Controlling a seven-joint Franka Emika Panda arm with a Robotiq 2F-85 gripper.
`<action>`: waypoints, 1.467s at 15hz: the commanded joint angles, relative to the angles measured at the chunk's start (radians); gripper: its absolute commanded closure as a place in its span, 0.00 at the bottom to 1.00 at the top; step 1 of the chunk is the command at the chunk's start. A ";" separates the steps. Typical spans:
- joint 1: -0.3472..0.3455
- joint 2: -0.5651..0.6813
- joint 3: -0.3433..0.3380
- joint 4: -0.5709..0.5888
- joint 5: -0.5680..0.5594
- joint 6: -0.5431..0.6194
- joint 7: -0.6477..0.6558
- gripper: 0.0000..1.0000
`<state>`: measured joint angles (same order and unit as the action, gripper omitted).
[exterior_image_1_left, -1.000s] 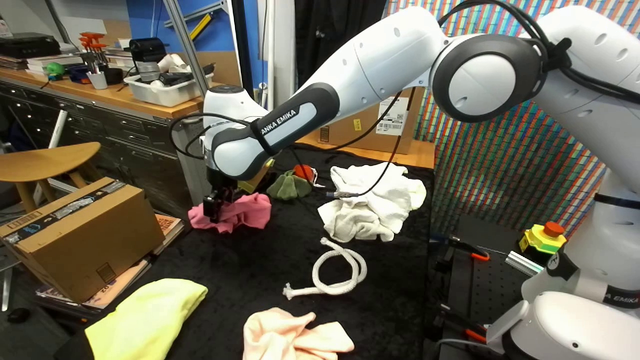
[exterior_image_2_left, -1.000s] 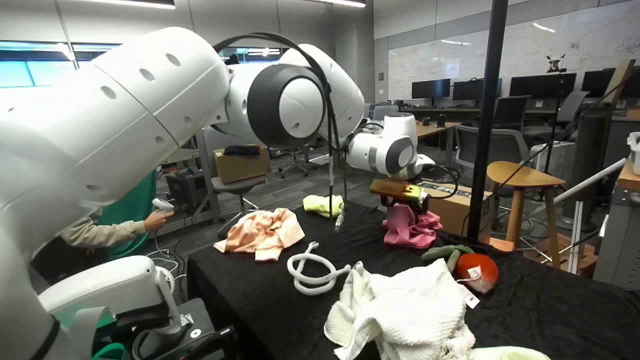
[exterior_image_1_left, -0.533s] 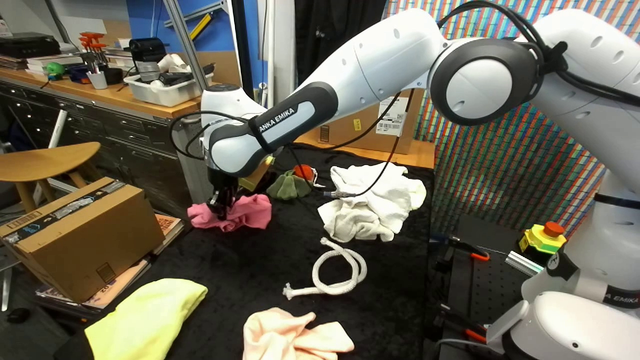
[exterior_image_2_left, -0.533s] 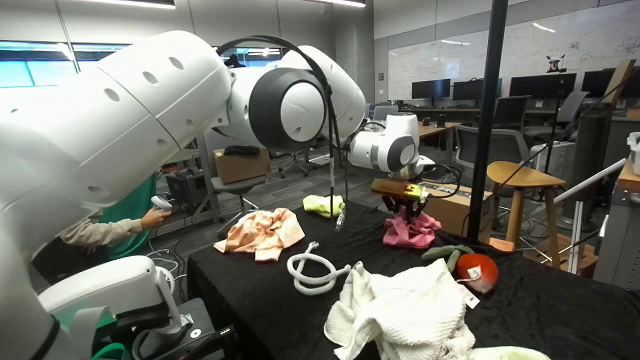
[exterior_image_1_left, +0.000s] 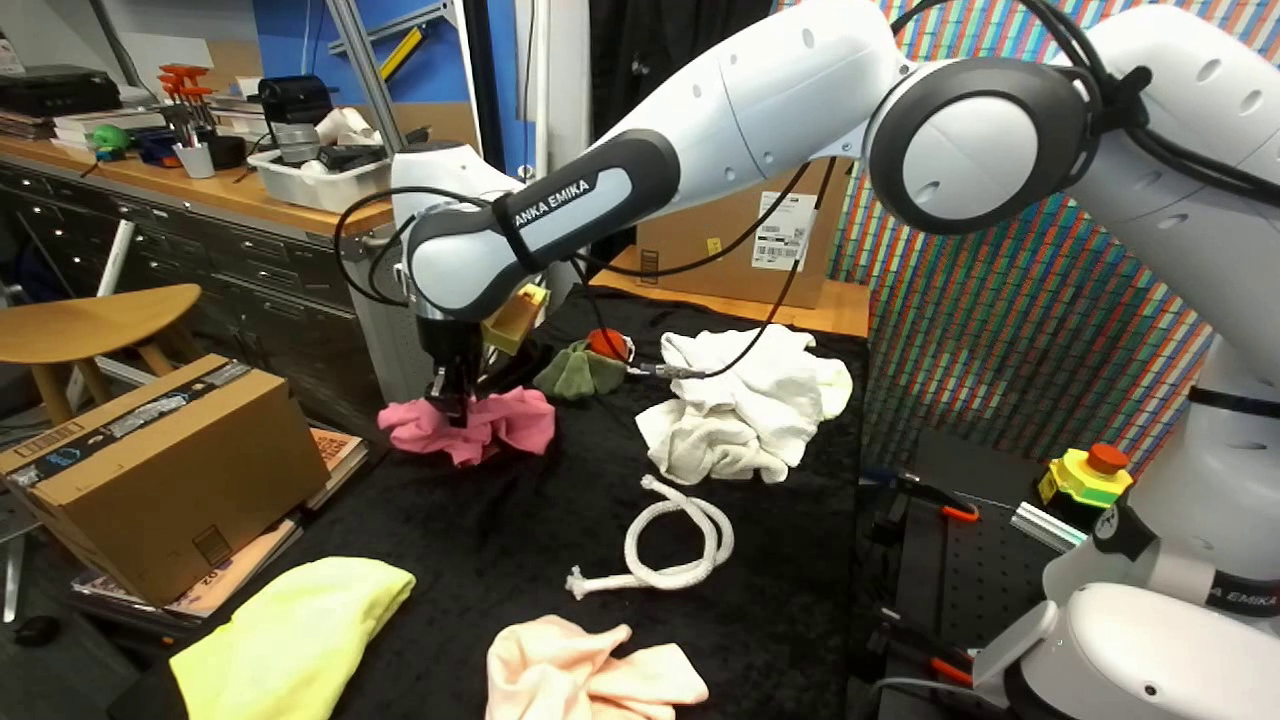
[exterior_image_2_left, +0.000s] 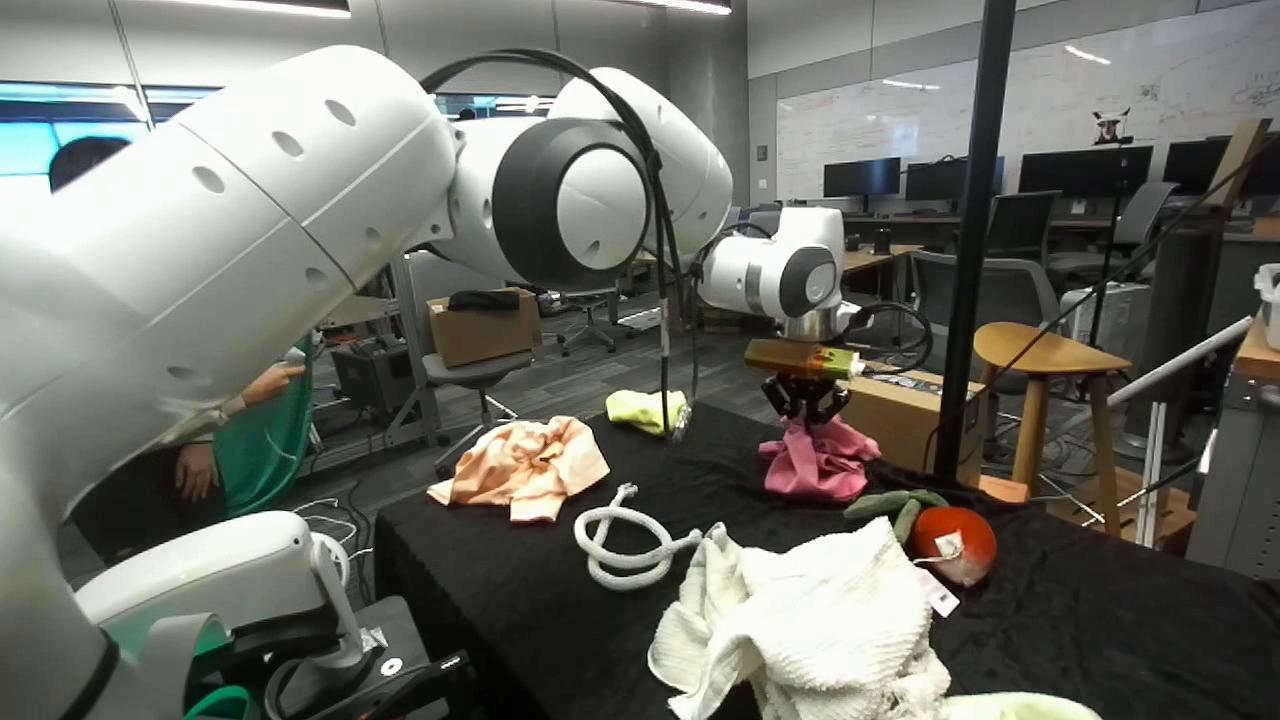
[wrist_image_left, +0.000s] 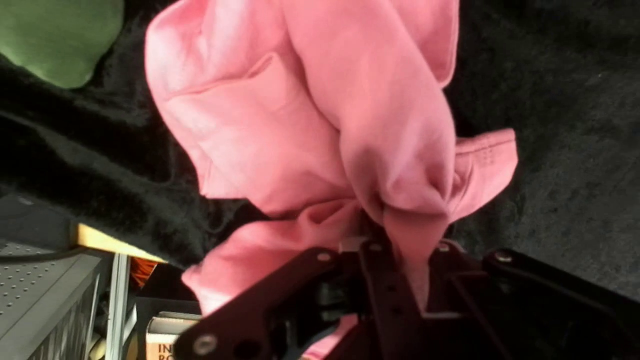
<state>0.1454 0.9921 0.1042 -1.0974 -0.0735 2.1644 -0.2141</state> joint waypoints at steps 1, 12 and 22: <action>-0.015 -0.139 0.016 -0.104 0.003 -0.011 -0.040 0.97; -0.060 -0.614 0.002 -0.574 0.015 0.069 -0.020 0.97; -0.173 -1.014 -0.047 -1.095 0.223 0.153 -0.058 0.97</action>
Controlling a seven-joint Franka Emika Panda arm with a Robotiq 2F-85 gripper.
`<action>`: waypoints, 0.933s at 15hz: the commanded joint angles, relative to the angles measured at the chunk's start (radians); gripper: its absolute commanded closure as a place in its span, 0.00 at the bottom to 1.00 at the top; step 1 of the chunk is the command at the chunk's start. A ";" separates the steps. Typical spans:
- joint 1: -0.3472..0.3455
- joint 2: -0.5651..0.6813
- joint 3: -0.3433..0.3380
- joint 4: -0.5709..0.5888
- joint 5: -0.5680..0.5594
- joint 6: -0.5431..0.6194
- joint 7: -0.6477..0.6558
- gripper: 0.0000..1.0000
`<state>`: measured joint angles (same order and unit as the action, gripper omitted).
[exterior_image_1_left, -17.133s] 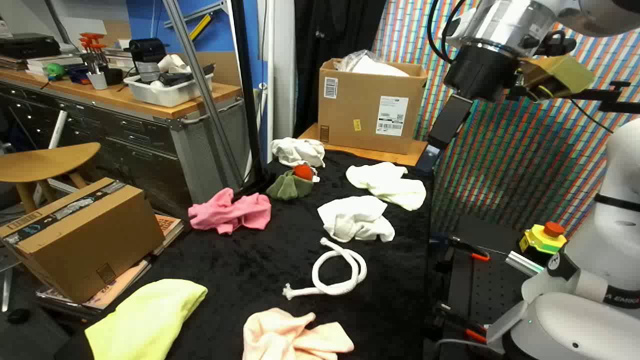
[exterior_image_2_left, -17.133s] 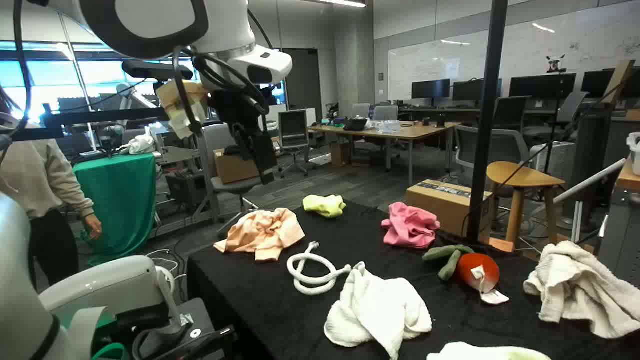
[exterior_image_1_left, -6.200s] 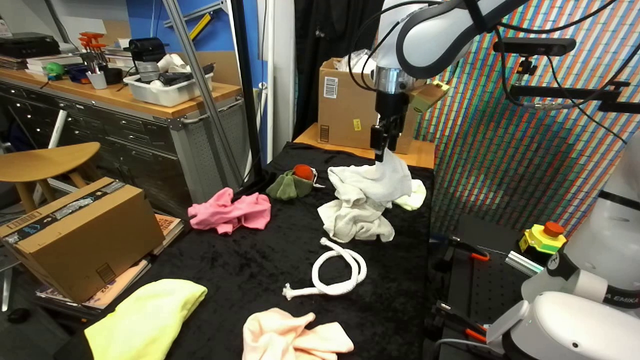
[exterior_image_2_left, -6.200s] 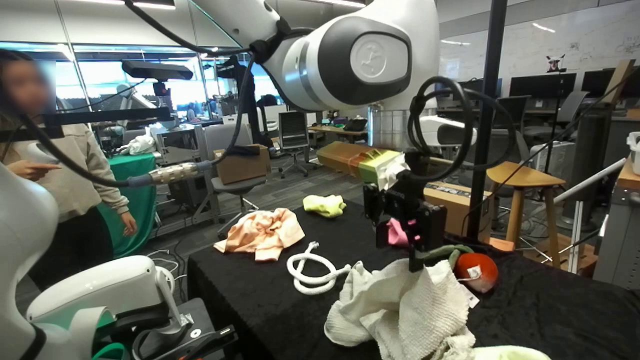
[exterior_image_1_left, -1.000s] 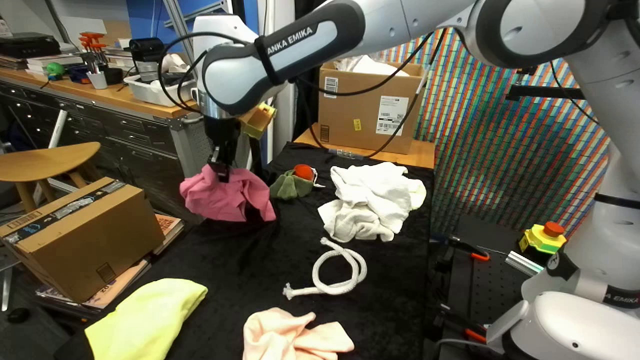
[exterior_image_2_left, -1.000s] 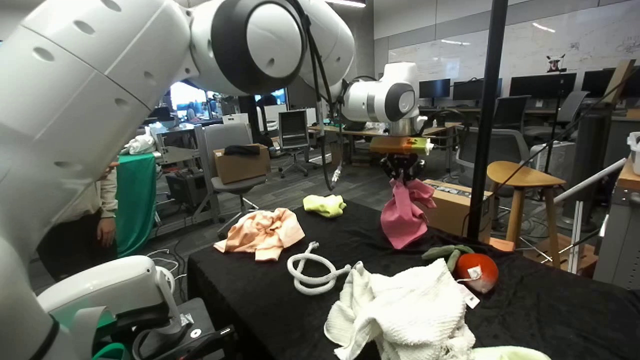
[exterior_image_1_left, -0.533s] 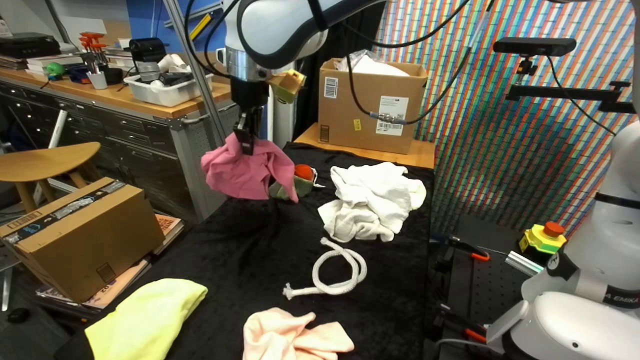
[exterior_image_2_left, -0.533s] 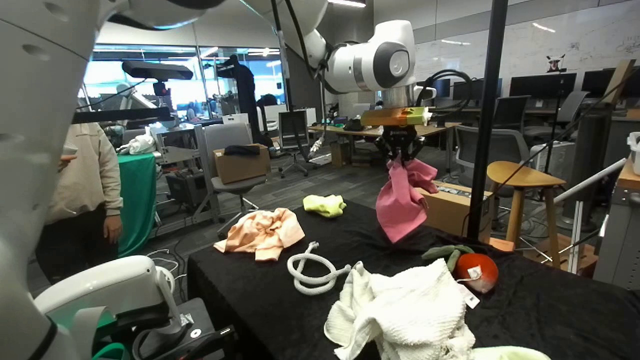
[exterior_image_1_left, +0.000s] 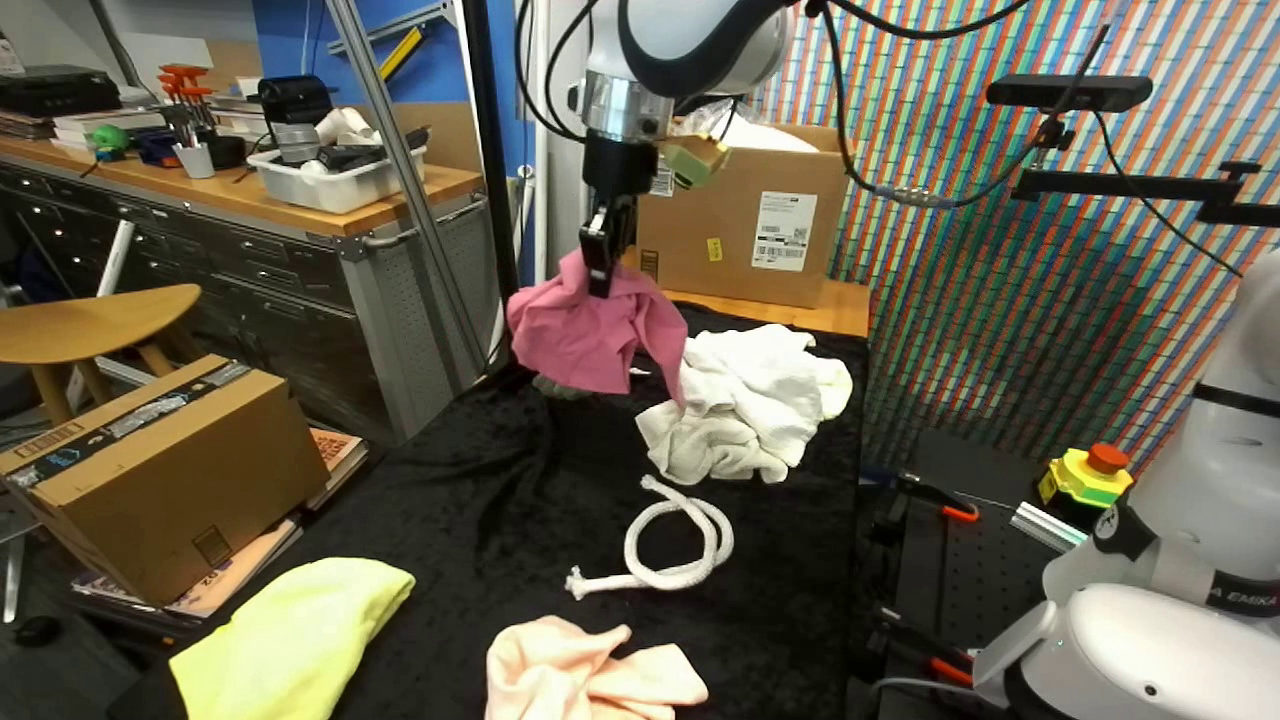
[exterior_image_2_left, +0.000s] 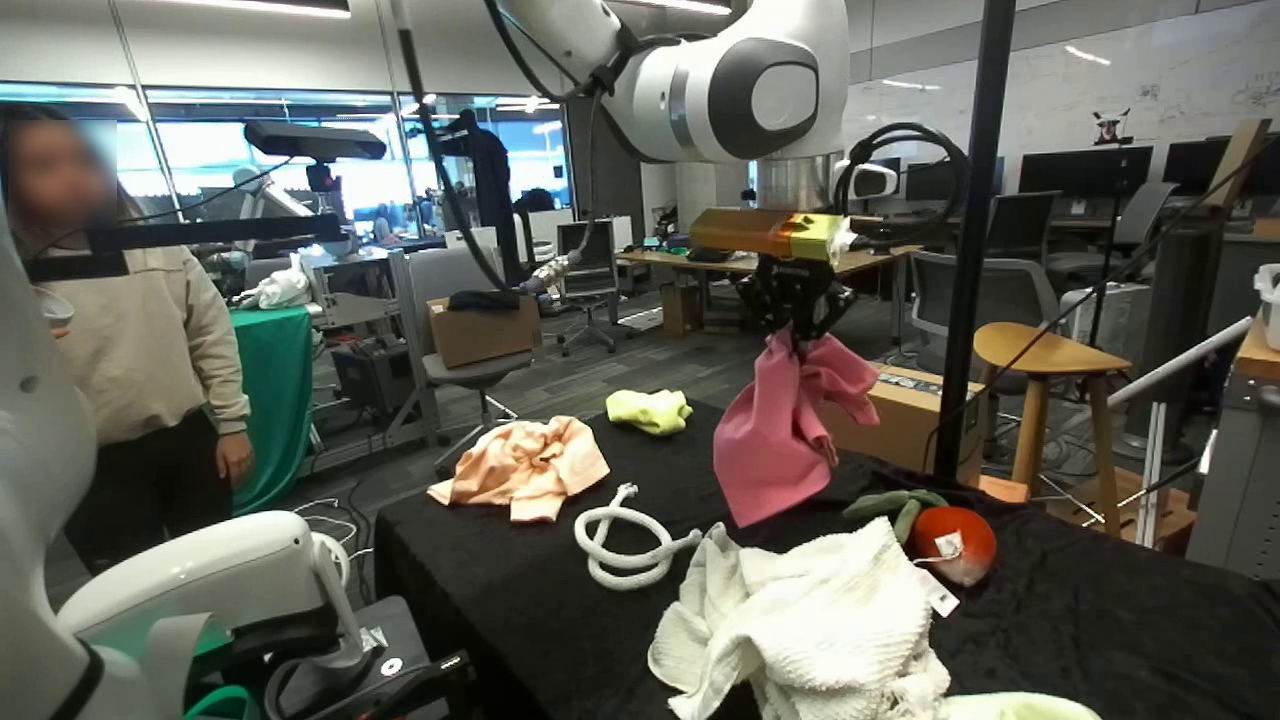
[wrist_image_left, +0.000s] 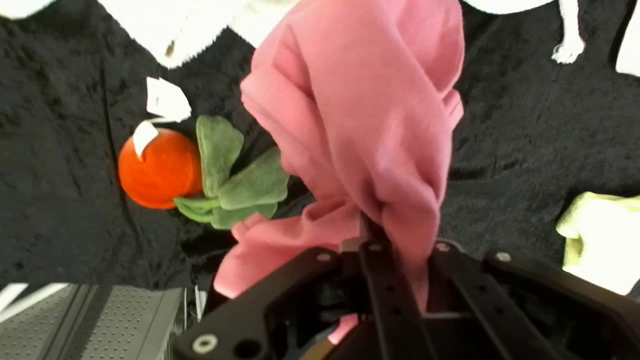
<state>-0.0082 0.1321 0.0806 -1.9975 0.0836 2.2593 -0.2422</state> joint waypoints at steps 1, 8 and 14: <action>-0.024 -0.192 -0.040 -0.251 0.069 0.069 -0.023 0.97; -0.055 -0.235 -0.133 -0.462 0.006 0.159 0.089 0.97; -0.093 -0.063 -0.168 -0.445 -0.114 0.331 0.410 0.97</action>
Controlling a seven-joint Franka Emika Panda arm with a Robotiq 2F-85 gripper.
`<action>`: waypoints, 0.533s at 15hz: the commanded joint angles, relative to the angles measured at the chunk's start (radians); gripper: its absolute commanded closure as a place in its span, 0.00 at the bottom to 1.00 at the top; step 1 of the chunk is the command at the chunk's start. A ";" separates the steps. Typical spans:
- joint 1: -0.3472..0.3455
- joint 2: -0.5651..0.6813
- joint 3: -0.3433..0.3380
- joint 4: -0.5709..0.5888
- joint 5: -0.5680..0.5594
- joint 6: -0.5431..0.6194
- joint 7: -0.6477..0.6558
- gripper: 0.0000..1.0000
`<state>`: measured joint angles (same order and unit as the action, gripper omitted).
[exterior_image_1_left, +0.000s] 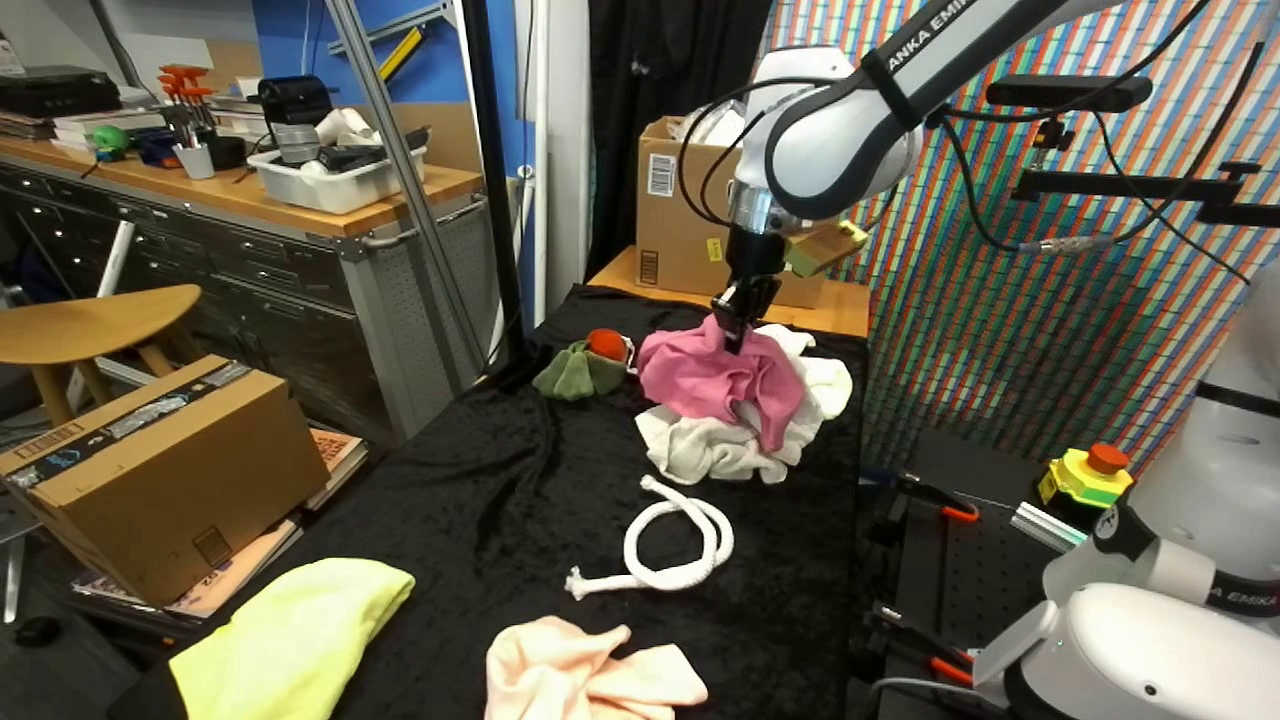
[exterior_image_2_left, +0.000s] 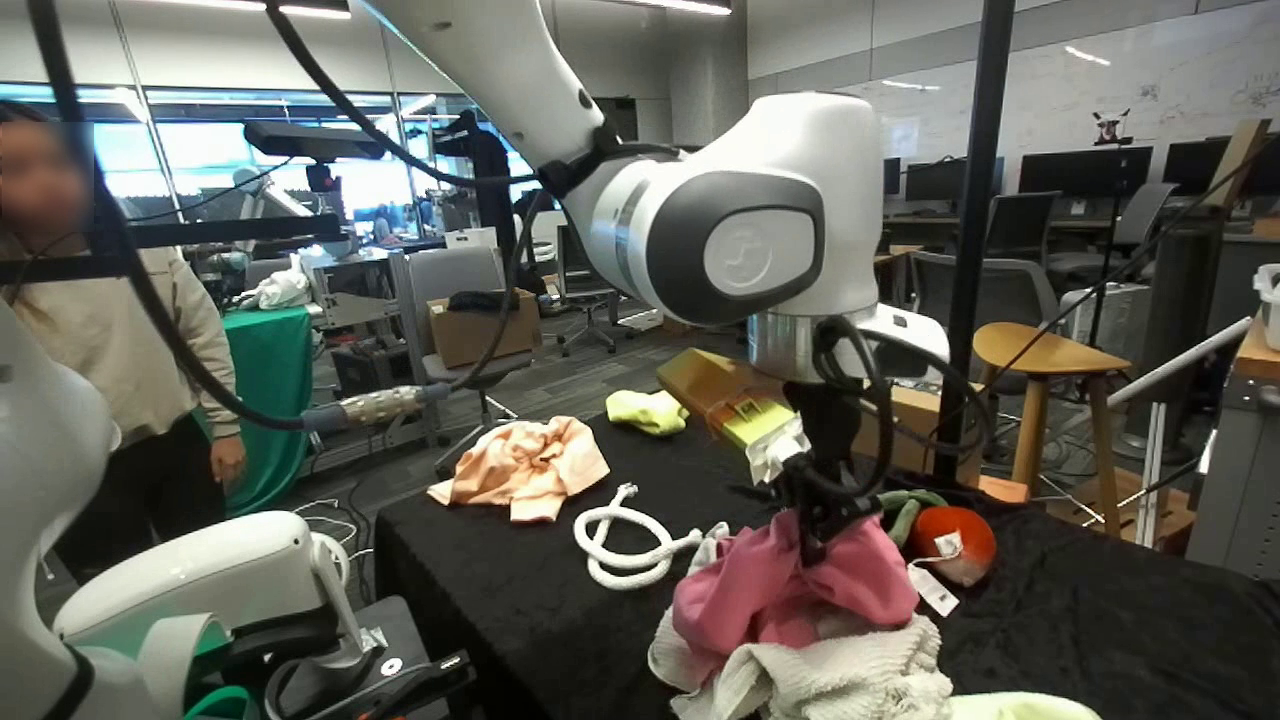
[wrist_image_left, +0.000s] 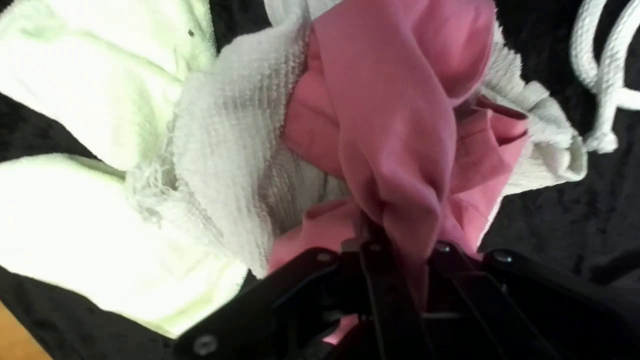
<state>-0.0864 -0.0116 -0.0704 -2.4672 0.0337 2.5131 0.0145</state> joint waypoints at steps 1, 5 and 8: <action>-0.018 0.111 -0.029 0.031 -0.093 0.096 0.216 0.97; -0.004 0.192 -0.106 0.047 -0.219 0.116 0.453 0.97; 0.004 0.204 -0.130 0.047 -0.206 0.109 0.503 0.98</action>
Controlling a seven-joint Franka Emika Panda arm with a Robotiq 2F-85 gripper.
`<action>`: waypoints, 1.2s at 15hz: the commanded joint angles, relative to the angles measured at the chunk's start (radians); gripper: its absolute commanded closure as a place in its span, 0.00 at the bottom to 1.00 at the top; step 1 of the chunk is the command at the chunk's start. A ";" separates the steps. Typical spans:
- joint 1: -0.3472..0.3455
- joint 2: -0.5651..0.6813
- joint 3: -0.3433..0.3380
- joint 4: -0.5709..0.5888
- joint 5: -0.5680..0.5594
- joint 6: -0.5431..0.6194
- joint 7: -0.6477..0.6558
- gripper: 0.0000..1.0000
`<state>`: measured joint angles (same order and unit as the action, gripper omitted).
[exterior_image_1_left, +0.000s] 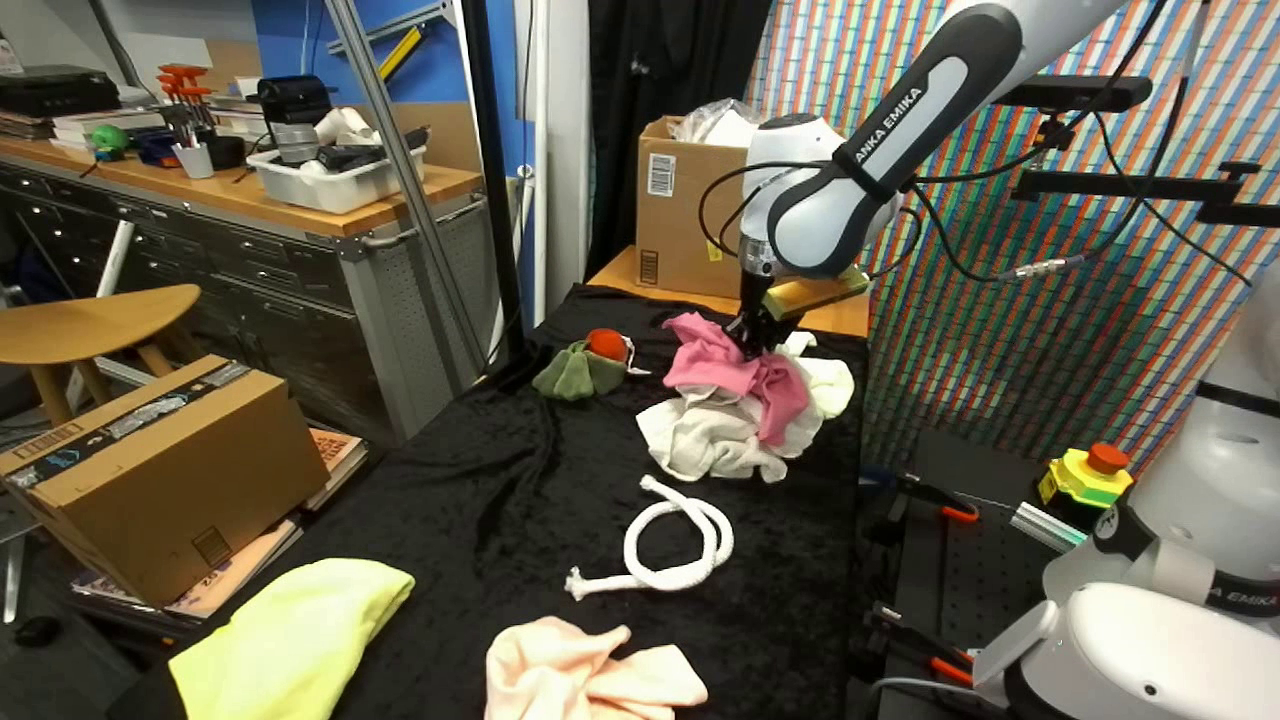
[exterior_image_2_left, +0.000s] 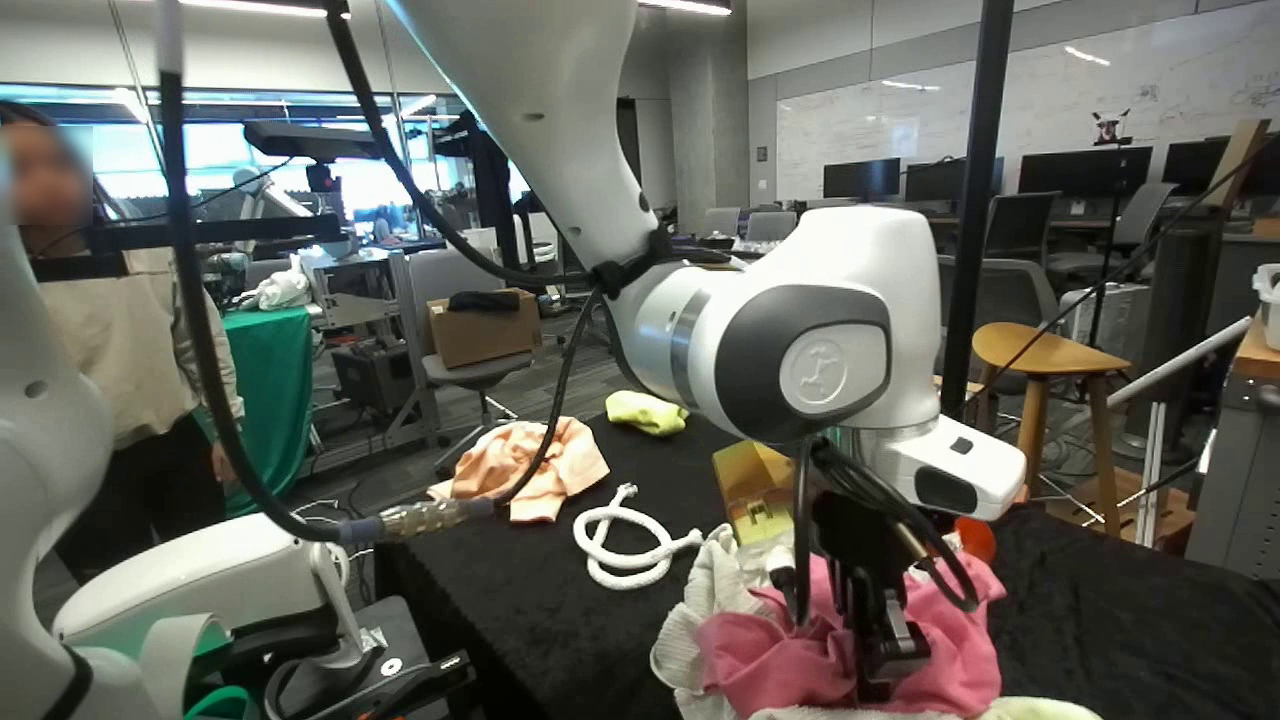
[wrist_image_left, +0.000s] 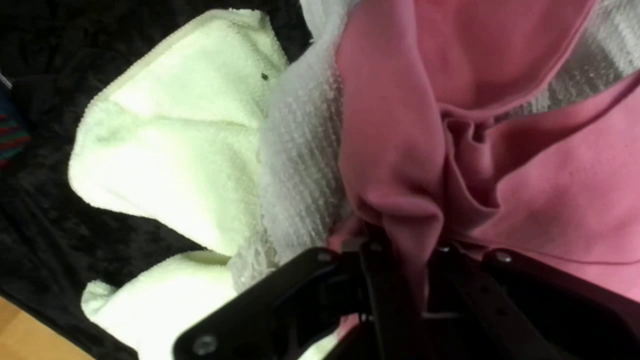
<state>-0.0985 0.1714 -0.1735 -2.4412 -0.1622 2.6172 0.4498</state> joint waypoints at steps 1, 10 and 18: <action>0.018 0.013 -0.026 0.017 0.000 0.004 0.064 0.93; 0.054 -0.198 0.004 0.016 -0.115 -0.119 0.054 0.19; 0.064 -0.331 0.148 0.079 -0.115 -0.225 -0.039 0.00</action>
<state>-0.0474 -0.1382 -0.0768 -2.3868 -0.3015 2.4217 0.4636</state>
